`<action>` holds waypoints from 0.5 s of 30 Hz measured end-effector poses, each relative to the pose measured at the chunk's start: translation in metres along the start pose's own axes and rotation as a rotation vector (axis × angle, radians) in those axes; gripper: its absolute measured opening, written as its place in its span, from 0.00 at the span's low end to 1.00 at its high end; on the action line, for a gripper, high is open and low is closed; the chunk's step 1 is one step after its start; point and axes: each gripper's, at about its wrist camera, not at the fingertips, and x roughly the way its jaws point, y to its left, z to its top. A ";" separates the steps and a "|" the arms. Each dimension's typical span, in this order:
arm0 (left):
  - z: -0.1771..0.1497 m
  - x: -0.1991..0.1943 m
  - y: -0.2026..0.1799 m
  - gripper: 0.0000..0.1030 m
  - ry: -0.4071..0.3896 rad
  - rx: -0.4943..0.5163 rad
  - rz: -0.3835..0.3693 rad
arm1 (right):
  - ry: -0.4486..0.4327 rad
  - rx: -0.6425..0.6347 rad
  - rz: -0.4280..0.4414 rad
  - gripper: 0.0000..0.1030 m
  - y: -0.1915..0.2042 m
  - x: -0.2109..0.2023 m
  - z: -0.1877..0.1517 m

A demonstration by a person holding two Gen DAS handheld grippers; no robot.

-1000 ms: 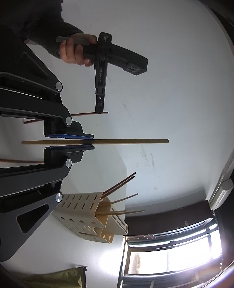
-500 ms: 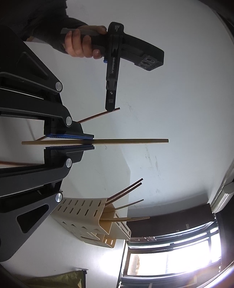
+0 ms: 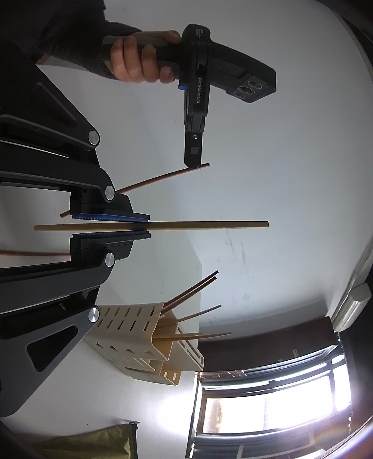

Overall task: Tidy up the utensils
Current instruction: 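Carry the dark chopstick into the cream holder with the left tool and open it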

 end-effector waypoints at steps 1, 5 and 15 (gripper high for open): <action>0.003 -0.001 -0.002 0.03 0.000 0.002 -0.004 | 0.000 0.002 -0.003 0.06 -0.001 0.000 0.000; 0.017 -0.009 -0.017 0.00 -0.020 0.029 -0.005 | -0.008 0.009 -0.009 0.06 -0.006 -0.004 0.001; -0.001 0.047 -0.018 0.71 0.040 0.084 0.065 | -0.058 0.039 -0.038 0.07 -0.023 -0.026 0.009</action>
